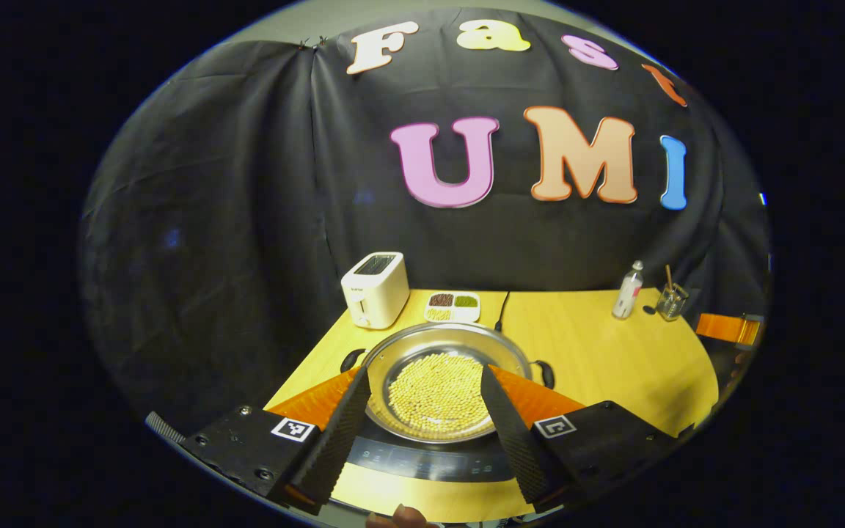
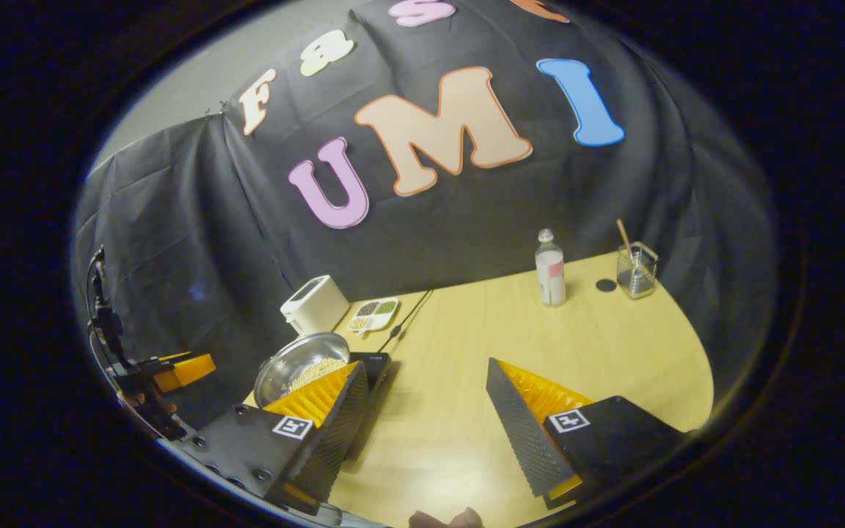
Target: First push the handle of the pot to place it horizontally, then grasp the pot with both hands and set it on the induction cooktop.
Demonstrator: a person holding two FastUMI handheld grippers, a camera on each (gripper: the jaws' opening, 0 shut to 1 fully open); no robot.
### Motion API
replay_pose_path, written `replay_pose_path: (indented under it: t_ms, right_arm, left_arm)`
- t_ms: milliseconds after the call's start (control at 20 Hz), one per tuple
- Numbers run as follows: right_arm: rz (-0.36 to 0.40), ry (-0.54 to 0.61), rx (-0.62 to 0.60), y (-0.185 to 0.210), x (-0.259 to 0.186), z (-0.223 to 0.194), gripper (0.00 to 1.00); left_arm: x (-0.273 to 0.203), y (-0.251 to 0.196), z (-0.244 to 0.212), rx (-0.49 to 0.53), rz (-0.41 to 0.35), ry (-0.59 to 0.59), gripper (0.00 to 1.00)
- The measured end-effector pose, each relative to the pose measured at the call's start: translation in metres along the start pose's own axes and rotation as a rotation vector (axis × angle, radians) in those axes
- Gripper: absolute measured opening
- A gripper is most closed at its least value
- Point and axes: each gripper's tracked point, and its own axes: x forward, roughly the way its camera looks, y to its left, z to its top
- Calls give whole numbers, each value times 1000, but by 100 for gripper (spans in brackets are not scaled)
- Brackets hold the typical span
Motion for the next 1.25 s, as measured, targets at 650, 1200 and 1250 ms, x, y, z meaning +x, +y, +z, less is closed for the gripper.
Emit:
replay_pose_path:
  t_ms: [650, 1200, 1250]
  right_arm:
    - [-64, -411, -156, 35, -144, 152, 100]
    - [-149, -571, -268, 100, -226, 169, 92]
    - [-150, -570, -256, 100, -228, 168, 92]
  left_arm:
    - [-102, -52, 135, -30, -130, -349, 92]
    - [-172, -48, 147, -76, -224, -476, 93]
    - [-173, -47, 147, -75, -229, -473, 93]
